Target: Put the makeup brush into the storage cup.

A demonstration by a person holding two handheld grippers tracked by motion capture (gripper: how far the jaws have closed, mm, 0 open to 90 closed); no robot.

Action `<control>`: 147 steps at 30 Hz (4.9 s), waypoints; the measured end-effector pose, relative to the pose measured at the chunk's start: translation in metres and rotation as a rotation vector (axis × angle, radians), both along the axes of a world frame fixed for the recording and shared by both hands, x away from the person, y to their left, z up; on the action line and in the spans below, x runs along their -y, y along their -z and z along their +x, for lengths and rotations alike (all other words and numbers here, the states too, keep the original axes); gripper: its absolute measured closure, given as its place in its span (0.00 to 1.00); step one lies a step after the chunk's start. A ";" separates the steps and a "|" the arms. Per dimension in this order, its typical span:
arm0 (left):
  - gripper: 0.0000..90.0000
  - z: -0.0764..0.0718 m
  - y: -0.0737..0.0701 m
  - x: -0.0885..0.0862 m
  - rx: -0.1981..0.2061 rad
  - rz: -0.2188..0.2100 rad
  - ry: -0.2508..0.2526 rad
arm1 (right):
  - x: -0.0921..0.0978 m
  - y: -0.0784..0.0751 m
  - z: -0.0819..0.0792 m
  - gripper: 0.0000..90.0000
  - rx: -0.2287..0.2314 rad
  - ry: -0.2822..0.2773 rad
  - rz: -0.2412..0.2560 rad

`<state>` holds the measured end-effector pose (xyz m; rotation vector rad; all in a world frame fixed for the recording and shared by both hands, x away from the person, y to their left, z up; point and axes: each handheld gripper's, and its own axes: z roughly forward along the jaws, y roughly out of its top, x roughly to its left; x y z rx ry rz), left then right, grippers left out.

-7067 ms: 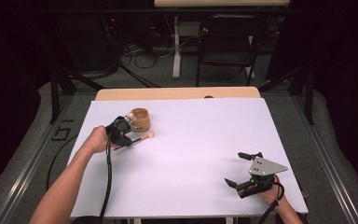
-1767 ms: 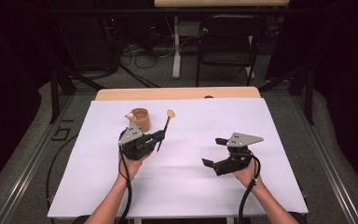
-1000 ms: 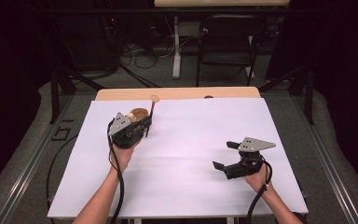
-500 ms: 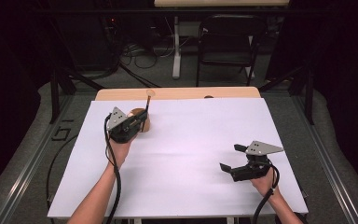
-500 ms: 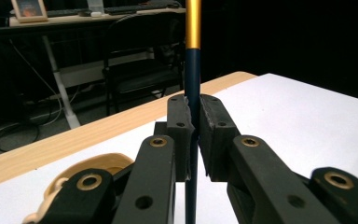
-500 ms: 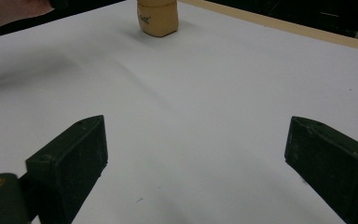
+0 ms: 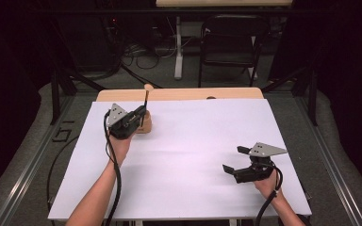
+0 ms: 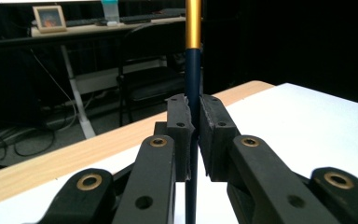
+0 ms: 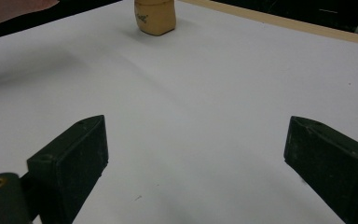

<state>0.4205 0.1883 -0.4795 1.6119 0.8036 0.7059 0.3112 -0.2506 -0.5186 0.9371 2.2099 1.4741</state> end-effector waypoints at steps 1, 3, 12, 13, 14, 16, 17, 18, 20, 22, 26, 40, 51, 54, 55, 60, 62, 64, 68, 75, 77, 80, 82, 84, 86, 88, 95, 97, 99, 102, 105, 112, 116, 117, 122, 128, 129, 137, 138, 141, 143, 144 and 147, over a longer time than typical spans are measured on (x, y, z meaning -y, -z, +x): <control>0.93 0.001 0.000 0.000 0.001 0.003 -0.006 | 0.000 0.000 0.000 0.06 0.000 0.003 0.002; 0.93 0.004 0.001 0.000 0.003 0.000 -0.016 | 0.002 -0.001 0.000 0.06 -0.001 0.007 0.004; 0.93 0.013 0.000 -0.001 0.025 -0.005 -0.032 | 0.003 0.001 -0.004 0.04 0.018 0.012 0.008; 0.93 0.013 0.000 -0.001 0.025 -0.005 -0.032 | 0.003 0.001 -0.004 0.04 0.018 0.012 0.008; 0.93 0.015 0.000 -0.001 0.028 0.001 -0.037 | 0.003 0.001 -0.004 0.03 0.018 0.014 0.000; 0.93 0.018 0.001 0.000 0.028 0.001 -0.044 | 0.003 0.001 -0.004 0.00 0.023 0.027 0.005; 0.93 0.019 0.001 0.000 0.028 0.009 -0.043 | 0.003 0.001 -0.004 0.00 0.023 0.027 0.005; 0.93 0.019 0.001 0.001 0.027 0.015 -0.045 | 0.002 0.001 -0.004 0.00 0.029 0.028 0.008; 0.93 0.020 0.000 0.001 0.040 0.005 -0.054 | 0.003 0.001 -0.005 0.00 0.031 0.025 -0.003; 0.93 0.023 -0.001 0.001 0.044 0.004 -0.064 | 0.002 0.001 -0.006 0.00 0.042 0.027 -0.006; 0.93 0.027 -0.005 0.002 0.055 0.017 -0.075 | 0.001 0.001 -0.006 0.00 0.038 0.025 -0.009; 0.93 0.042 0.006 0.002 0.056 0.015 -0.138 | 0.002 0.002 -0.005 0.00 0.049 0.026 -0.004; 0.93 0.047 0.018 0.002 0.011 0.021 -0.171 | 0.001 0.003 -0.005 0.00 0.041 0.021 -0.015; 0.93 0.047 0.020 0.004 0.007 0.026 -0.174 | 0.001 0.003 -0.006 0.01 0.042 0.019 -0.015; 0.93 0.048 0.020 0.004 0.005 0.028 -0.175 | 0.001 0.003 -0.006 0.01 0.042 0.018 -0.015; 0.93 0.047 0.025 0.006 -0.009 0.030 -0.178 | 0.002 0.003 -0.006 0.01 0.042 0.016 -0.016; 0.93 0.048 0.026 0.006 -0.013 0.030 -0.181 | 0.003 0.003 -0.005 0.01 0.038 0.018 -0.012; 0.93 0.048 0.026 0.006 -0.014 0.027 -0.179 | 0.003 0.003 -0.005 0.01 0.037 0.018 -0.011; 0.93 0.048 0.027 0.007 -0.021 0.036 -0.170 | 0.003 0.002 -0.005 0.01 0.038 0.017 -0.011; 0.92 0.049 0.031 0.009 -0.039 0.053 -0.167 | 0.003 0.003 -0.005 0.01 0.036 0.013 -0.010; 0.87 0.049 0.031 0.009 -0.044 0.060 -0.156 | 0.003 0.003 -0.004 0.01 0.033 0.010 -0.010; 0.75 0.048 0.030 0.008 -0.052 0.066 -0.142 | 0.003 0.003 -0.003 0.01 0.035 0.011 -0.011; 0.66 0.047 0.029 0.008 -0.053 0.068 -0.140 | 0.004 0.004 -0.003 0.01 0.036 0.008 -0.011; 0.57 0.044 0.028 0.008 -0.053 0.069 -0.141 | 0.005 0.004 -0.003 0.01 0.036 0.011 -0.008; 0.46 0.041 0.025 0.008 -0.051 0.075 -0.135 | 0.006 0.004 -0.003 0.01 0.035 0.011 -0.008; 0.36 0.036 0.021 0.008 -0.050 0.095 -0.126 | 0.006 0.005 -0.003 0.01 0.034 0.009 -0.006; 0.18 0.025 0.014 0.007 -0.058 0.140 -0.099 | 0.007 0.005 -0.003 0.01 0.031 0.013 -0.010; 0.17 0.022 0.014 0.007 -0.055 0.153 -0.094 | 0.008 0.005 -0.005 0.01 0.041 0.013 -0.011; 0.16 0.016 0.013 0.005 -0.050 0.167 -0.085 | 0.009 0.004 -0.006 0.01 0.047 0.015 -0.020; 0.13 0.013 0.013 0.004 -0.059 0.169 -0.078 | 0.009 0.004 -0.006 0.00 0.055 0.017 -0.015; 0.10 0.008 0.011 0.003 -0.061 0.174 -0.073 | 0.008 0.003 -0.007 0.00 0.068 0.017 -0.021; 0.04 -0.008 0.007 0.002 -0.060 0.199 -0.054 | 0.010 0.001 -0.009 0.00 0.091 0.023 -0.026; 0.02 -0.016 0.006 0.000 -0.071 0.203 -0.044 | 0.011 0.000 -0.009 0.00 0.106 0.023 -0.024; 0.02 -0.021 0.006 -0.002 -0.068 0.209 -0.041 | 0.011 0.000 -0.010 0.00 0.113 0.026 -0.024; 0.00 -0.031 0.007 -0.006 -0.082 0.216 -0.033 | 0.012 -0.001 -0.010 0.00 0.125 0.027 -0.014; 0.00 -0.045 0.006 -0.010 -0.092 0.229 -0.026 | 0.013 -0.002 -0.011 0.00 0.129 0.025 -0.018; 0.00 -0.046 0.006 -0.010 -0.096 0.232 -0.022 | 0.013 -0.002 -0.011 0.00 0.133 0.025 -0.016; 0.00 -0.065 0.006 -0.011 -0.108 0.231 -0.005 | 0.013 -0.003 -0.012 0.00 0.143 0.021 -0.023; 0.00 -0.067 0.007 -0.012 -0.108 0.227 -0.003 | 0.013 -0.003 -0.012 0.00 0.143 0.022 -0.024; 0.00 -0.073 0.007 -0.013 -0.112 0.224 0.001 | 0.013 -0.003 -0.012 0.00 0.148 0.019 -0.022; 0.00 -0.078 0.008 -0.014 -0.115 0.227 0.001 | 0.013 -0.003 -0.012 0.00 0.150 0.018 -0.020; 0.00 -0.081 0.009 -0.015 -0.116 0.226 0.002 | 0.013 -0.003 -0.012 0.00 0.148 0.017 -0.020; 0.00 -0.088 0.010 -0.017 -0.112 0.235 -0.002 | 0.013 -0.003 -0.013 0.00 0.152 0.015 -0.022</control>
